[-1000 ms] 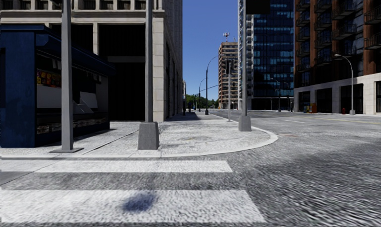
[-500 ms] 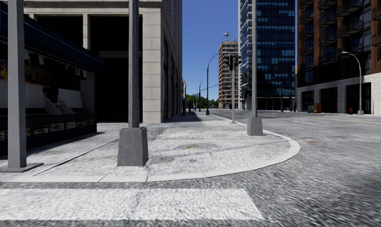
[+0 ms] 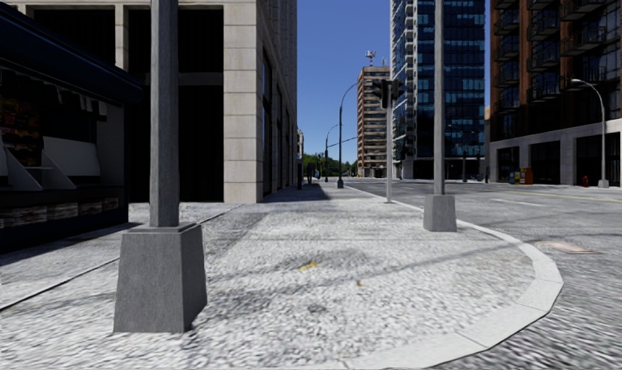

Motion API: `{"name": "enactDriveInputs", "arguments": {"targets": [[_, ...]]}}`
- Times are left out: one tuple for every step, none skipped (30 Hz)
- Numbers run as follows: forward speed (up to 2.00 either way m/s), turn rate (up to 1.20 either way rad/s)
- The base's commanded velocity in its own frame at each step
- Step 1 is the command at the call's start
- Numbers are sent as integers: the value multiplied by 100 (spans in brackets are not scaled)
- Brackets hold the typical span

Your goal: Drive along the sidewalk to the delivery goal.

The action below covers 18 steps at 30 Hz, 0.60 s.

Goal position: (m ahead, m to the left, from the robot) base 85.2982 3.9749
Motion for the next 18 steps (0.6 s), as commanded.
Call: {"name": "enactDriveInputs", "arguments": {"targets": [[200, 0], [198, 0], [188, 0], [172, 0], [161, 0], [161, 0], [147, 0], [139, 0], [137, 0], [136, 0], [136, 0], [136, 0], [135, 0], [135, 0], [135, 0], [135, 0], [133, 0], [132, 0]]}}
